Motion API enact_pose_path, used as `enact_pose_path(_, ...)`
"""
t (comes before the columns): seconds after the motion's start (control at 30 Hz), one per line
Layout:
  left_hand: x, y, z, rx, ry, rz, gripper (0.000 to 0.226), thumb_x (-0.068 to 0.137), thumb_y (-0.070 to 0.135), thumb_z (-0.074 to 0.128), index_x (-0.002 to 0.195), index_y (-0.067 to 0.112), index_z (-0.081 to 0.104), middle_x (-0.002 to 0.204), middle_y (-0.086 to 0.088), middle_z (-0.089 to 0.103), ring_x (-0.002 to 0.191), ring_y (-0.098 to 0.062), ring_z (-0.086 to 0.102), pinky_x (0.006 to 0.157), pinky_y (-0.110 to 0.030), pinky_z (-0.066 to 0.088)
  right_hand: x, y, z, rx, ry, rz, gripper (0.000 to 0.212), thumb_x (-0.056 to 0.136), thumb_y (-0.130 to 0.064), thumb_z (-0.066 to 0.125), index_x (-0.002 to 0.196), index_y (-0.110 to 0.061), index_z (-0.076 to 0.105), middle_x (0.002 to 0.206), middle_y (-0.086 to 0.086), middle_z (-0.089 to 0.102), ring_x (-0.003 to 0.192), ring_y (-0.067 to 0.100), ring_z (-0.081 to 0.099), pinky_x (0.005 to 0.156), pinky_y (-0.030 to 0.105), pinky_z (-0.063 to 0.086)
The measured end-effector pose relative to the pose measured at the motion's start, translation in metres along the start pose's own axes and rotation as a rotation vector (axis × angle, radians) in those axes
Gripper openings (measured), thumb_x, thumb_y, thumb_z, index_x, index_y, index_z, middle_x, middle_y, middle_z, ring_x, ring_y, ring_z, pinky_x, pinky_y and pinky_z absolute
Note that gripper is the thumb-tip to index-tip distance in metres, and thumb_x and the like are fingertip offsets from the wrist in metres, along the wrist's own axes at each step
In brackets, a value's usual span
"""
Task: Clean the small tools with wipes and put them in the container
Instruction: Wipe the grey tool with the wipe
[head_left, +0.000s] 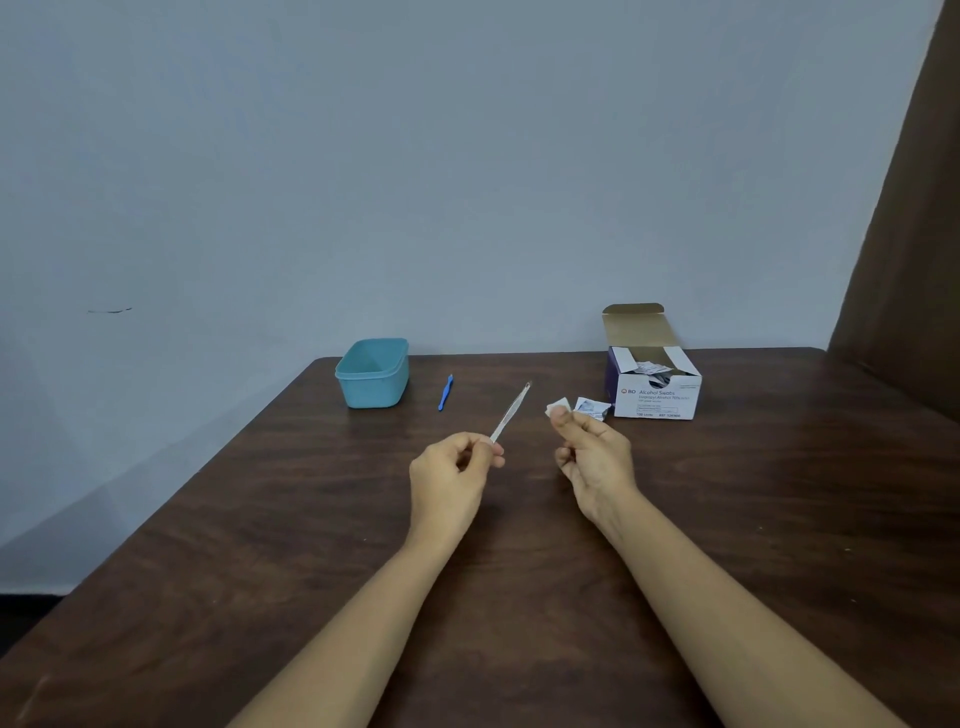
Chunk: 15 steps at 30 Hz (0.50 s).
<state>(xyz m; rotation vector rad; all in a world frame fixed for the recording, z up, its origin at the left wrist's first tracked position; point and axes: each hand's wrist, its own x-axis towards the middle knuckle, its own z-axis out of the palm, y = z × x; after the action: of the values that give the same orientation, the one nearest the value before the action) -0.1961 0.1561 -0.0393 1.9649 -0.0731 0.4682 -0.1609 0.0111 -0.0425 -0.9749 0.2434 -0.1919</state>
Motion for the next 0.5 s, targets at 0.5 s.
enact_pose_path(0.5,0.0015,-0.0064,0.0028,0.043,-0.053,0.036,0.019,0.094,0.021,0.057,0.086,0.021,0.075,0.074,0.013,0.072,0.078,0.017,0.059,0.067,0.003,0.037,0.0034,-0.0015,-0.0020,-0.024,-0.051,0.026,0.005,0.082,-0.012,0.072,0.085,-0.010,0.069,0.072,-0.008,0.059,0.057,0.004,0.036,0.060,0.019,0.037)
